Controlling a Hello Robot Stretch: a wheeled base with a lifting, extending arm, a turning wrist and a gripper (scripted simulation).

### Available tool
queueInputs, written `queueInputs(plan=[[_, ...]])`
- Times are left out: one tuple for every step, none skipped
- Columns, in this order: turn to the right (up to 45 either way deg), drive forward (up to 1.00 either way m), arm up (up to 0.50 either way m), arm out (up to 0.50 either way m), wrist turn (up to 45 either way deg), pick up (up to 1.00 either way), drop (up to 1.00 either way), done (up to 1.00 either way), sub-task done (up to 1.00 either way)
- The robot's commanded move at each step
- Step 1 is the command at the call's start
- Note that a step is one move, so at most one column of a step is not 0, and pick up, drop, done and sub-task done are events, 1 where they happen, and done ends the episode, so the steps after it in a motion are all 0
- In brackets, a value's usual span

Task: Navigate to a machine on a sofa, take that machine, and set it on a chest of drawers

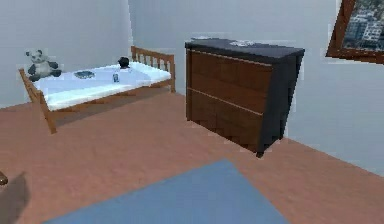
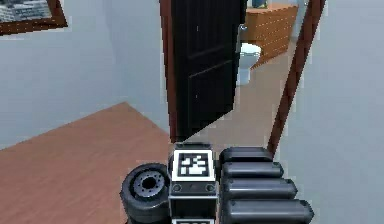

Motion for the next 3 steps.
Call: queueInputs(plan=[[0.0, 1.00, 0.00, 0.00, 0.0, 0.00, 0.00, 0.00, 0.00], [0.0, 0.95, 0.00, 0.00, 0.0, 0.00, 0.00, 0.00, 0.00], [15.0, 0.00, 0.00, 0.00, 0.0, 0.00, 0.00, 0.00, 0.00]])
